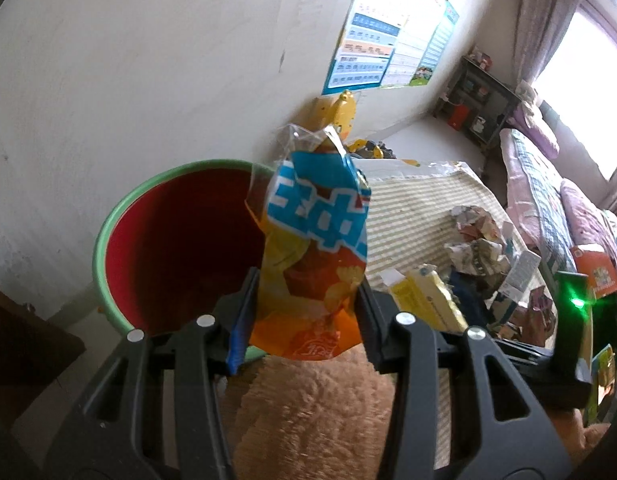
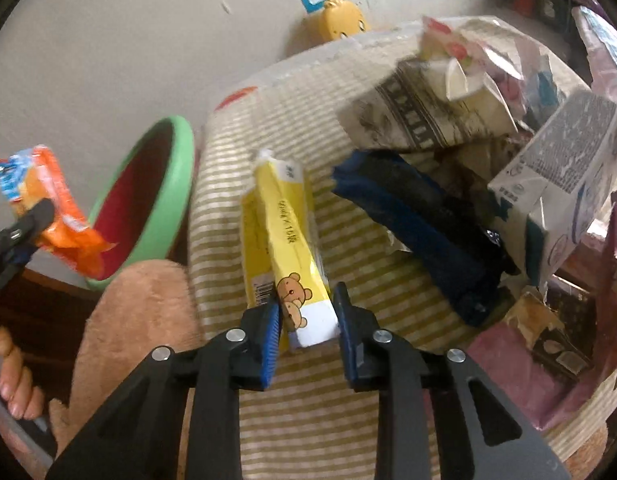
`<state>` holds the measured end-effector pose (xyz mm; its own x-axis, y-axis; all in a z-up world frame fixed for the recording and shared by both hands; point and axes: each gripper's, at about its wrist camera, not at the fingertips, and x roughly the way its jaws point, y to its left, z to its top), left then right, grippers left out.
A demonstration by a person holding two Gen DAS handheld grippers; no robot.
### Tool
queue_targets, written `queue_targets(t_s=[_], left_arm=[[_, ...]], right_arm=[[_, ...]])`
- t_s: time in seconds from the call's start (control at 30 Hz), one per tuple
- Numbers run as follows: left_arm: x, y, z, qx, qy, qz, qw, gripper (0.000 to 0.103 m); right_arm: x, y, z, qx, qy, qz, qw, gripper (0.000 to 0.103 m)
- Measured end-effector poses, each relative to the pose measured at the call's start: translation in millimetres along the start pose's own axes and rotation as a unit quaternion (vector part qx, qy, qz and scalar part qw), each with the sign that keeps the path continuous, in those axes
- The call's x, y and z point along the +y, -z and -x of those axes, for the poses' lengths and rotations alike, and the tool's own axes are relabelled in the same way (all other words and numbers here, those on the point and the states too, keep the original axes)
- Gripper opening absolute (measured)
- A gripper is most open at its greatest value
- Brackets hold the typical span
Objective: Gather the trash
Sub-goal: 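Drop the chip bag in the bucket with left tool while right drops yellow box, then grasp the pink snack bag from the pile with the right tool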
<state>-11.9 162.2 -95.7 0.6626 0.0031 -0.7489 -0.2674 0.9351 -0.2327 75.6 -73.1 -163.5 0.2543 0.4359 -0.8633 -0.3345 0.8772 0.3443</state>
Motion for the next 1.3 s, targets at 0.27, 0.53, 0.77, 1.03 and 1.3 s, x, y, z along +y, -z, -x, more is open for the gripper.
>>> queue_targets(t_s=[0.27, 0.53, 0.77, 1.03, 1.3], left_arm=[[48, -10, -17, -0.001, -0.056, 0.02, 0.9982, 0.044], [83, -14, -45, 0.02, -0.098, 0.035, 0.9944, 0.061], [88, -12, -44, 0.02, -0.094, 0.049, 0.9942, 0.076], [70, -13, -38, 0.018, -0.072, 0.041, 0.9964, 0.076], [26, -17, -21, 0.005, -0.04, 0.0, 0.9992, 0.076]], right_arm=[[49, -33, 40, -0.045, -0.063, 0.019, 0.997, 0.022], [122, -76, -3, -0.026, -0.109, 0.051, 0.992, 0.026], [134, -71, 3, -0.035, -0.109, 0.038, 0.993, 0.047], [109, -56, 31, -0.062, -0.081, 0.036, 0.994, 0.048], [54, -21, 75, -0.1, 0.02, 0.054, 0.993, 0.054]])
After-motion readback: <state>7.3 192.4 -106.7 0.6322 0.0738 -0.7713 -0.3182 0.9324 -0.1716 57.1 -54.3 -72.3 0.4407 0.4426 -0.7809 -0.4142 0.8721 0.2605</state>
